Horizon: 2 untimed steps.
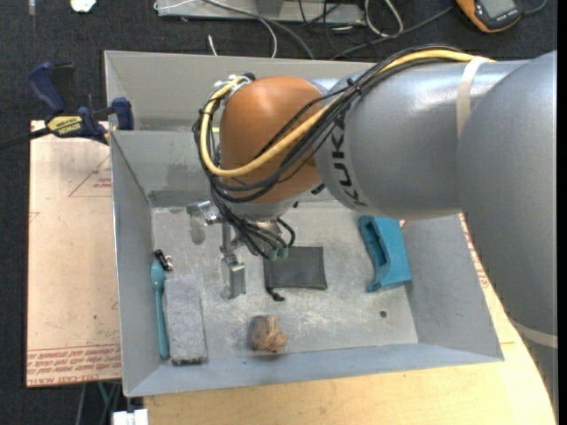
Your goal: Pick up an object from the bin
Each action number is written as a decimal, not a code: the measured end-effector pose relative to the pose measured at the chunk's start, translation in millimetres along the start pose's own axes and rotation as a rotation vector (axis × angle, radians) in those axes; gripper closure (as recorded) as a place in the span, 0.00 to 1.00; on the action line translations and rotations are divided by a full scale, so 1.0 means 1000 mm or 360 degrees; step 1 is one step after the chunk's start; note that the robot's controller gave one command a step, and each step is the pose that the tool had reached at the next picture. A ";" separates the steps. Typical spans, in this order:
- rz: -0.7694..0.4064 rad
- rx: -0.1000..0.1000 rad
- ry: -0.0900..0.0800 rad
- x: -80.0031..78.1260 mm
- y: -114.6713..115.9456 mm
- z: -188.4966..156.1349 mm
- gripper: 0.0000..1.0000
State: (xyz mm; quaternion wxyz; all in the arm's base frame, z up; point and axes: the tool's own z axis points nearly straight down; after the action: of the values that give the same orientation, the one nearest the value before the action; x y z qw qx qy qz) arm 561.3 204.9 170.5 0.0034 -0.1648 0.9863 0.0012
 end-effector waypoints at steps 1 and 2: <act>-0.0130 0.0000 -0.0002 -0.011 0.029 0.096 0.00; -0.0796 0.0001 0.0000 0.039 0.036 0.101 0.00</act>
Offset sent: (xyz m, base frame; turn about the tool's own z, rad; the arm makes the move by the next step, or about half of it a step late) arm -0.0663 0.0165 -0.1005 -0.5695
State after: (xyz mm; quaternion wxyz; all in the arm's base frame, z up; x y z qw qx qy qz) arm 512.8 226.9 69.8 0.0035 -0.4036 0.9149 0.0002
